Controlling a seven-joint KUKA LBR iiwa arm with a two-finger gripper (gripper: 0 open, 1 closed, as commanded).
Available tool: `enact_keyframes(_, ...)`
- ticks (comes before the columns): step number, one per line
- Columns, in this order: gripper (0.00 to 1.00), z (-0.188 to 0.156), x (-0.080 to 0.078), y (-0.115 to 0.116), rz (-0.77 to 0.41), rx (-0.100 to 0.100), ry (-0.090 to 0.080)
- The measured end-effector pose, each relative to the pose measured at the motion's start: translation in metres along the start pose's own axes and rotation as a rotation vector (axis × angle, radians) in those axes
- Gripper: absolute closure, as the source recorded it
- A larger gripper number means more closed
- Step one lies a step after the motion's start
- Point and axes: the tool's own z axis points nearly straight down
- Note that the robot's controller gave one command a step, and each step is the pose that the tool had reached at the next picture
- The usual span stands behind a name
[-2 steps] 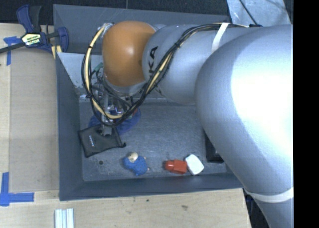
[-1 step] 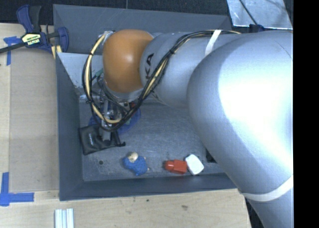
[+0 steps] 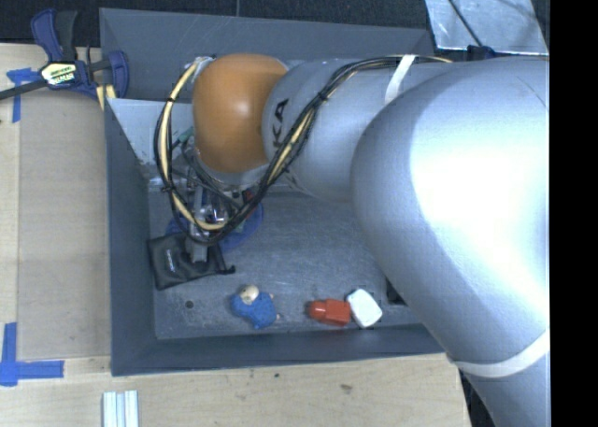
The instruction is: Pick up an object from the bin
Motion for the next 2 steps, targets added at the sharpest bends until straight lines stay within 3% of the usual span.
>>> enact_keyframes(1, 1.0, -0.002, -0.003, 0.0, 0.001, -0.001, -0.01)
enact_keyframes(2, 1.0, -0.124, -0.005, 0.0, 0.001, 0.0, -0.015)
